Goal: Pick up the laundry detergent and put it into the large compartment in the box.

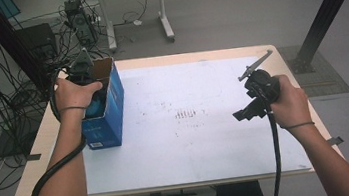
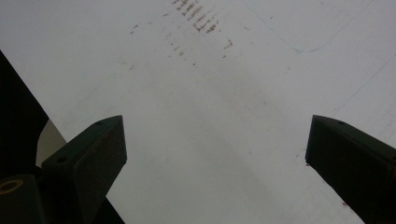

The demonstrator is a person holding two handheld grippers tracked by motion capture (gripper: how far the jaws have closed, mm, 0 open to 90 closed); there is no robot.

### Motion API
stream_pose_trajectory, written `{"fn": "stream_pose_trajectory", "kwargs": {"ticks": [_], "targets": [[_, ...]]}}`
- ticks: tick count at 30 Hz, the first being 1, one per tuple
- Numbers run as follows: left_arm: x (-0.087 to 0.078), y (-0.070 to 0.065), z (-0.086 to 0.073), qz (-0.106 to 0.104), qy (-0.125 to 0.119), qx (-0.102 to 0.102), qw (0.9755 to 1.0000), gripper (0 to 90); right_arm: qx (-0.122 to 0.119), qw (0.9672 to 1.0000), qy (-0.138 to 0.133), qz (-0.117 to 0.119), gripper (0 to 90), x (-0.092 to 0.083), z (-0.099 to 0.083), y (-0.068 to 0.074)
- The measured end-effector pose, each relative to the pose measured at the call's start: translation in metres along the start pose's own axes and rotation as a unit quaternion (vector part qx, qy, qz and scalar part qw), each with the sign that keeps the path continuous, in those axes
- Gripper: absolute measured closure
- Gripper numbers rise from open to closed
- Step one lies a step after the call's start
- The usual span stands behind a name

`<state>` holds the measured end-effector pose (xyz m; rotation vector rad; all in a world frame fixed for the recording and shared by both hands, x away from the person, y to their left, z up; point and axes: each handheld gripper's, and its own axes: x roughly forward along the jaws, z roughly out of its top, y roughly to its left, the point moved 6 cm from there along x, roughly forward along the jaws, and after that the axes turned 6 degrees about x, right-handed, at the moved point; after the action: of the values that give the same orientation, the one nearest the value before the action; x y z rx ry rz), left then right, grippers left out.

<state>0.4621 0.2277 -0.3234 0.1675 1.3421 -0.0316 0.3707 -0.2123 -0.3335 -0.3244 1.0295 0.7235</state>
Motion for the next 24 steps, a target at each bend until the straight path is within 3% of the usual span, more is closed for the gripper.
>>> {"fn": "stream_pose_trajectory", "kwargs": {"ticks": [13,24], "targets": [[-0.017,-0.001,0.001,-0.001,-0.014,0.005,0.9999,32.9,-0.002,1.0,0.0,-0.002,5.4,-0.001,0.001,0.001],[-0.044,-0.003,0.001,0.003,-0.032,0.014,0.9994,31.9,-0.006,1.0,-0.002,-0.002,5.3,-0.002,0.004,0.004]]}}
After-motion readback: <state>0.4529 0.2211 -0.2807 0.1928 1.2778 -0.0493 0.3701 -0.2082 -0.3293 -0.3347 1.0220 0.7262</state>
